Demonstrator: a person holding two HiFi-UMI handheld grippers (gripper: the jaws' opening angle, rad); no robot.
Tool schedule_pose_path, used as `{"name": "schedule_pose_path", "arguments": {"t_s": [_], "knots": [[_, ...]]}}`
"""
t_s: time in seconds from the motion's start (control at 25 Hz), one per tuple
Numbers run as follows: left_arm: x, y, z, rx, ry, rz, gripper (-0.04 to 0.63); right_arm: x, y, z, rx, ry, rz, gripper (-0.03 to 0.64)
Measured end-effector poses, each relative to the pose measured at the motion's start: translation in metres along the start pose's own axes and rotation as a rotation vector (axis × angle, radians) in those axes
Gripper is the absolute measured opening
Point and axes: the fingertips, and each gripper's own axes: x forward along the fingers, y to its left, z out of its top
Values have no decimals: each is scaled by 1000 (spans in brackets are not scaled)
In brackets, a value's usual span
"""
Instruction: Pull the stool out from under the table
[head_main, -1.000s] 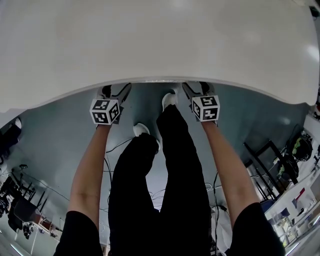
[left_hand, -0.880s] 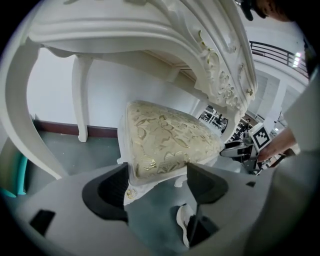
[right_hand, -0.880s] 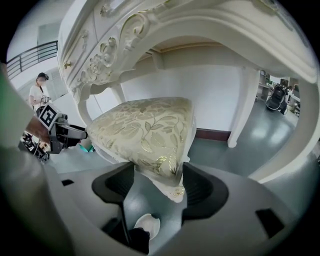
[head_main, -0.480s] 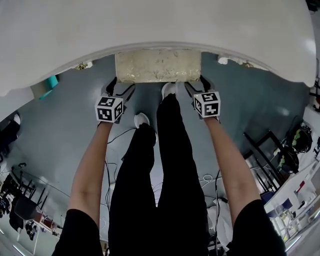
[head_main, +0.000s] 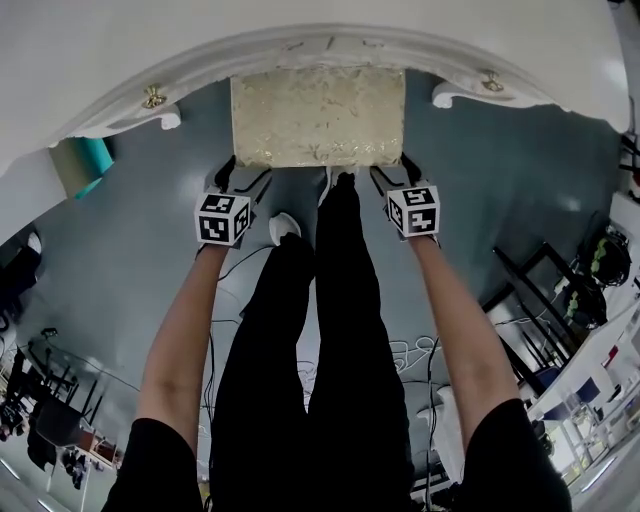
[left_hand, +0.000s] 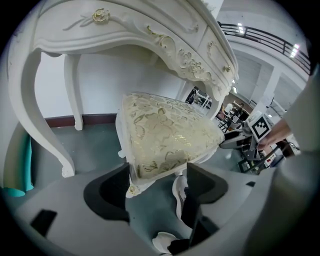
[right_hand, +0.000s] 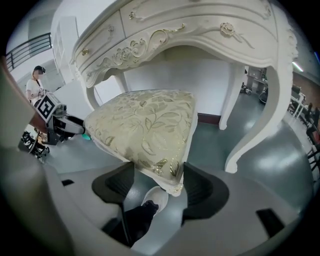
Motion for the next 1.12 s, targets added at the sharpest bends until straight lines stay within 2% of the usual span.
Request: {"name": "schedule_pose_path", "arguments": {"t_s": [0.44, 1.12], "knots": [[-12, -23, -38, 29, 63, 27, 344, -21, 7, -39, 4, 60, 23, 313], [-43, -72, -116, -33, 106, 84, 333, -54, 24, -100, -43, 89, 84, 313]]}}
